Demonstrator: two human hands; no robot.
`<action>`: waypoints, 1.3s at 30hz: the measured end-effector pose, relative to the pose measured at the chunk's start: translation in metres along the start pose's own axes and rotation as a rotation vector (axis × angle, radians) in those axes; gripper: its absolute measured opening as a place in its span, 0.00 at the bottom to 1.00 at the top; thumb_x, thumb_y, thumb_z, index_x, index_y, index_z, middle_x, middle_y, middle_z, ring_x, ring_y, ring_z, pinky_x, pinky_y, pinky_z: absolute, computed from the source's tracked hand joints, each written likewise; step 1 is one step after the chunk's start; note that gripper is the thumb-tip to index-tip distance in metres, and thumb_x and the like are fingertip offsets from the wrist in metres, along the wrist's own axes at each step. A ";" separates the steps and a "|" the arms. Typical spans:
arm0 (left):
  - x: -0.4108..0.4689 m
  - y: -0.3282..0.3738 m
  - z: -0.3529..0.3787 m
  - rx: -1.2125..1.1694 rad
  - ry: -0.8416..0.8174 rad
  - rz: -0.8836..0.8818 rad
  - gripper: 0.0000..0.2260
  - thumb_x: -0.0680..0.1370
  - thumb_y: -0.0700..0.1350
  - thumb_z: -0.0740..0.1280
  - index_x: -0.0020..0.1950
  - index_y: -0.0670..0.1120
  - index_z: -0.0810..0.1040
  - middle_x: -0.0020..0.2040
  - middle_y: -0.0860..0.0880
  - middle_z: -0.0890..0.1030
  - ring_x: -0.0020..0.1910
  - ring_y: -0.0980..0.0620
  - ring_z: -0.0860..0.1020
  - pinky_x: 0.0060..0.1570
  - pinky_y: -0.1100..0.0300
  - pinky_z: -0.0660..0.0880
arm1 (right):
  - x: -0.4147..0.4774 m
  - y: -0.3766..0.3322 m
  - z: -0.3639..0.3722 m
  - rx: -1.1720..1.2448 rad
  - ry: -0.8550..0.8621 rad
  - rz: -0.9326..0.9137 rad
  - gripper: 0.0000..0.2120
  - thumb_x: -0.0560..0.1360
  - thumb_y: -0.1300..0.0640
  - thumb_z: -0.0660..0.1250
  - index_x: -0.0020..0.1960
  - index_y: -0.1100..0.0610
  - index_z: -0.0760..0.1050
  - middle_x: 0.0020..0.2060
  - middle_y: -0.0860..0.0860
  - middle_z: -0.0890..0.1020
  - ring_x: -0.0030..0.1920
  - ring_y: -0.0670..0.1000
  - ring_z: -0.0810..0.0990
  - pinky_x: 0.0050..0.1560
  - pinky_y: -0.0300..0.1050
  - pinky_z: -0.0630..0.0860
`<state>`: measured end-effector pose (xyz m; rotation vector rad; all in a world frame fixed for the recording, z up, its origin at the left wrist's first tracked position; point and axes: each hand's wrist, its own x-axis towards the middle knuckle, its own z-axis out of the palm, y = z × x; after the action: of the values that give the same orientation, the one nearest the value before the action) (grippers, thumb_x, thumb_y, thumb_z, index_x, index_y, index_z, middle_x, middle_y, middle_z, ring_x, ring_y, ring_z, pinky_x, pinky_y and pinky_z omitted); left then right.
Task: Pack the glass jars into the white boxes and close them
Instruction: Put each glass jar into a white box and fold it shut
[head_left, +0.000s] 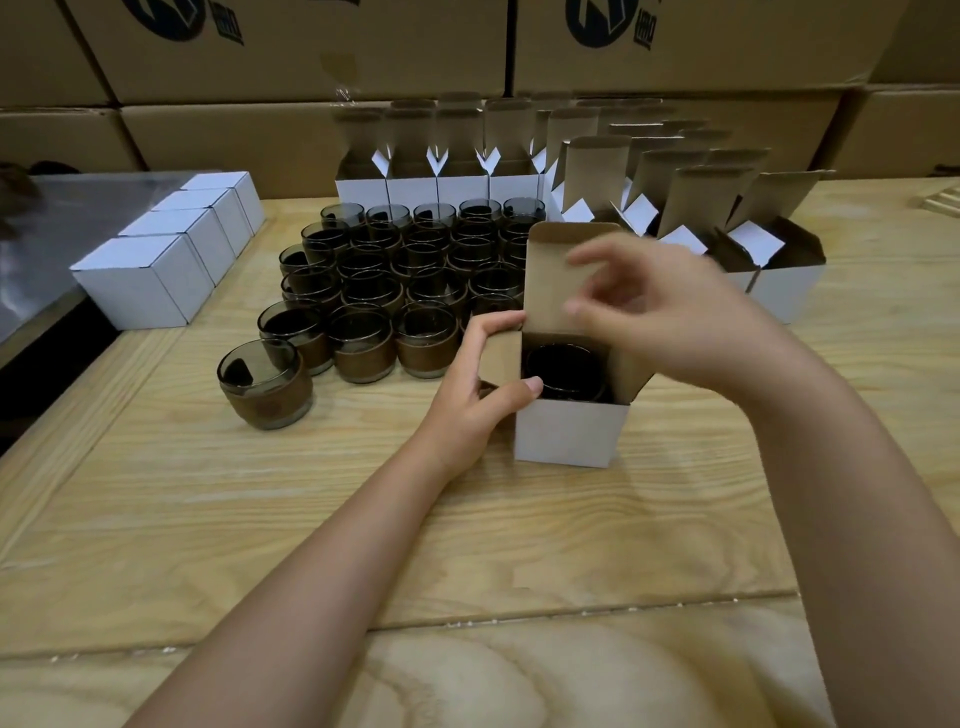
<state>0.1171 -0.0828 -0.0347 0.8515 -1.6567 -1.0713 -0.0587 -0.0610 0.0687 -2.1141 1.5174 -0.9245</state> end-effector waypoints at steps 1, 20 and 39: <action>0.000 0.000 0.000 0.001 0.000 0.002 0.27 0.68 0.53 0.67 0.66 0.52 0.68 0.59 0.55 0.75 0.57 0.54 0.76 0.57 0.51 0.74 | -0.002 0.006 0.000 0.180 0.206 -0.055 0.11 0.75 0.55 0.65 0.56 0.45 0.75 0.42 0.42 0.80 0.46 0.43 0.79 0.50 0.38 0.75; -0.003 -0.001 0.008 -0.056 0.073 0.070 0.28 0.70 0.65 0.69 0.60 0.55 0.59 0.61 0.50 0.74 0.58 0.52 0.75 0.56 0.53 0.74 | -0.019 0.049 0.068 1.091 0.230 0.266 0.16 0.77 0.67 0.62 0.63 0.57 0.73 0.52 0.56 0.83 0.51 0.56 0.81 0.51 0.52 0.78; -0.004 0.006 0.009 0.032 0.024 -0.006 0.23 0.67 0.60 0.69 0.54 0.55 0.62 0.58 0.55 0.75 0.60 0.56 0.75 0.48 0.66 0.73 | -0.024 0.051 0.065 1.050 0.184 0.066 0.09 0.69 0.54 0.70 0.48 0.50 0.75 0.48 0.51 0.78 0.51 0.55 0.76 0.50 0.54 0.73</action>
<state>0.1097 -0.0750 -0.0321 0.8869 -1.6562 -1.0380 -0.0534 -0.0605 -0.0171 -1.2247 0.8227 -1.4810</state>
